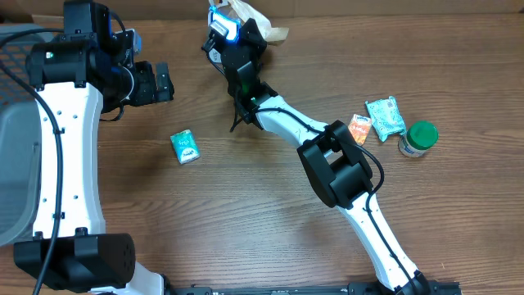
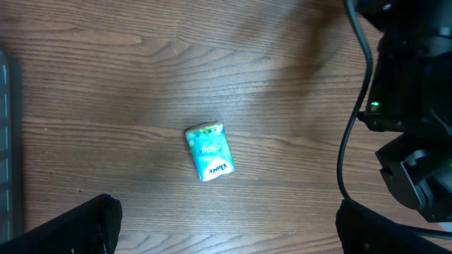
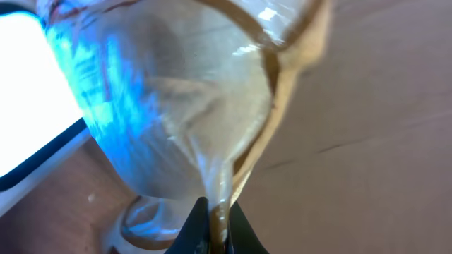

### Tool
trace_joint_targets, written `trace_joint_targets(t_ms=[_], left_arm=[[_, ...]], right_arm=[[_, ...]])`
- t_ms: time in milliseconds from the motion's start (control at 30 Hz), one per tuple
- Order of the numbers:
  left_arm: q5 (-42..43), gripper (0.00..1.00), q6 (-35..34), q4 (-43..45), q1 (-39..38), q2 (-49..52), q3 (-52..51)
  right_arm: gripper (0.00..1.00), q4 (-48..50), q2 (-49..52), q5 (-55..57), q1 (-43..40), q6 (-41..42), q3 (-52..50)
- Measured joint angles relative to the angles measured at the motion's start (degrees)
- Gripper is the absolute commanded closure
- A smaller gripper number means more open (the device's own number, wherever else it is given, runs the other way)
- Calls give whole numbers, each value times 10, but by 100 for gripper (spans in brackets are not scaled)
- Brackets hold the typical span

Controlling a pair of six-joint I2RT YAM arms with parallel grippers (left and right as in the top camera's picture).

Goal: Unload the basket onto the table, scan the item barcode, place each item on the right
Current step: 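Hold the bread bag in front of the scanner with the right gripper, then carry the bread bag right and drop it beside the jar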

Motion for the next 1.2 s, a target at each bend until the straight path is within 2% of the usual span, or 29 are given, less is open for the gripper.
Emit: trace_joint_targets(t_ms=[600,833,967,1100,1200], left_arm=[[0,0,0,0,0,0,0],[0,0,0,0,0,0,0],[0,1,0,0,0,0,0],[0,0,0,0,0,0,0],[0,0,0,0,0,0,0]], right_arm=[[96,58,0,19,0,-45,0],[96,34,-15,50,0,5,0],[96,-72,-80,68,0,66,0],[96,-295,-187,62,0,171,-1],[96,-480,-280,24,0,290,0]])
